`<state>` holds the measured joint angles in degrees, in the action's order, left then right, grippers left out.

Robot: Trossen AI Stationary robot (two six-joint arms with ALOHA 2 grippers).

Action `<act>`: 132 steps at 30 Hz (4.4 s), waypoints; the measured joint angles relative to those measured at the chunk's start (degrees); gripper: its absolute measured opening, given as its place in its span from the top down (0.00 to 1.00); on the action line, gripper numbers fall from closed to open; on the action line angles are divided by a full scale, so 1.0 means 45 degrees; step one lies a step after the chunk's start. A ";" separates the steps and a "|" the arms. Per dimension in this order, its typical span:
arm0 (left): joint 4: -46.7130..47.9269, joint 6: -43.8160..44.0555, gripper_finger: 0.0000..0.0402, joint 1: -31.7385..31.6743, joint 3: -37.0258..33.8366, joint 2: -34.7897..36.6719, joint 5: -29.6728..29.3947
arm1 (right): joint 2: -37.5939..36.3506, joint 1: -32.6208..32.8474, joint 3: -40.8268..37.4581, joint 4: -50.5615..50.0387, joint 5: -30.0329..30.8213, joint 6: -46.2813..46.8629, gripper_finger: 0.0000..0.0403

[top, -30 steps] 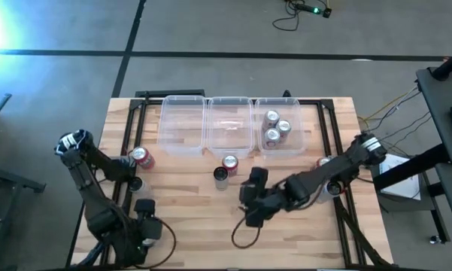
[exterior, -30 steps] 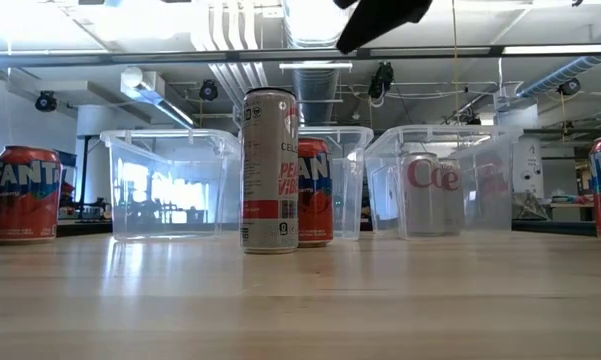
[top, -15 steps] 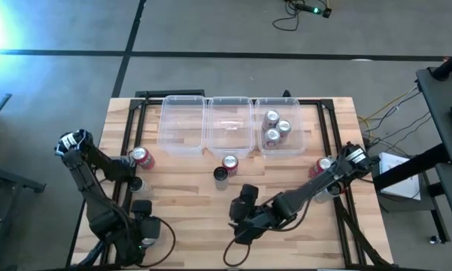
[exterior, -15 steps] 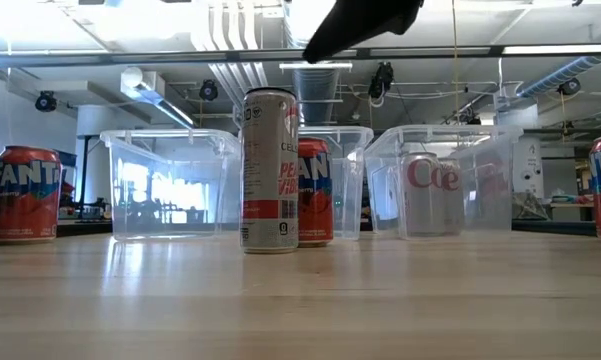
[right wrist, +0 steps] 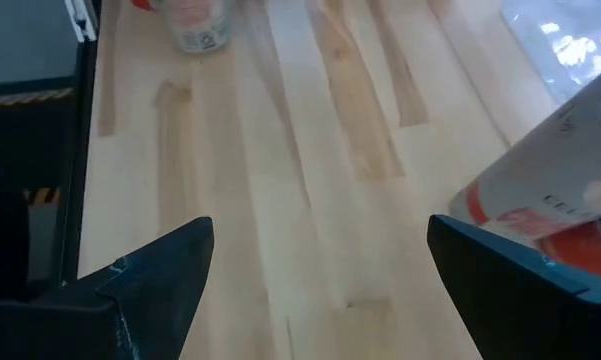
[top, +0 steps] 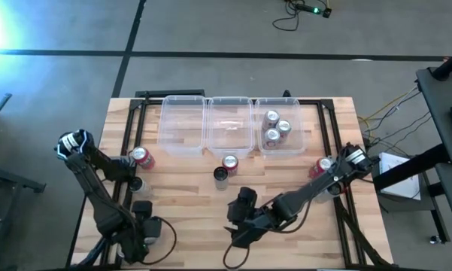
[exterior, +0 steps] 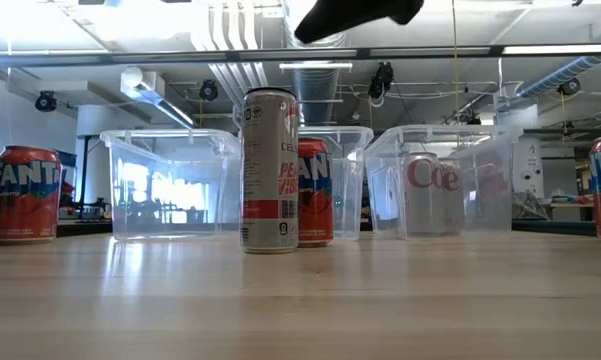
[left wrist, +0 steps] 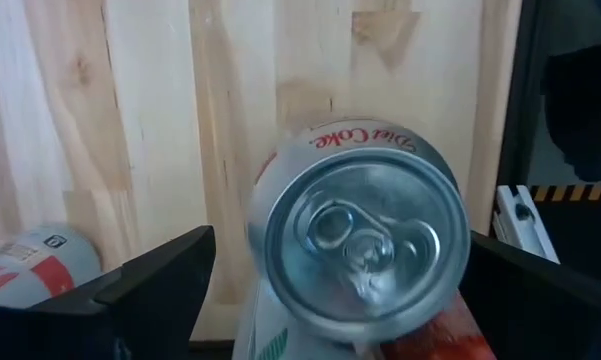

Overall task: Sort soda cans
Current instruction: Put the red silver soda can into the right transparent bin

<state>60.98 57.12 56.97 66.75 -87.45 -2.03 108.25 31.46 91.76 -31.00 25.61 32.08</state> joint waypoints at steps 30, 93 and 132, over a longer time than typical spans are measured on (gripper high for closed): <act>-0.0586 -0.6188 0.30 -0.4204 0.2713 -0.2410 -0.1752 | 0.0000 0.1424 -0.0919 -0.0287 0.1350 0.1771 0.10; -1.0468 -0.3575 0.11 -0.3528 -0.2837 -0.0823 -0.6571 | 0.0952 -0.0781 0.2622 -0.0140 -0.1914 -0.3484 0.10; -1.5689 -0.5527 0.13 -0.4408 -0.3164 -0.3679 -0.7545 | 0.2649 -0.1738 0.2761 -0.2272 -0.3186 -0.2703 0.10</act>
<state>-9.62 32.25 37.14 52.51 -104.01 -35.98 120.17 23.64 104.18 -41.22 11.27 19.92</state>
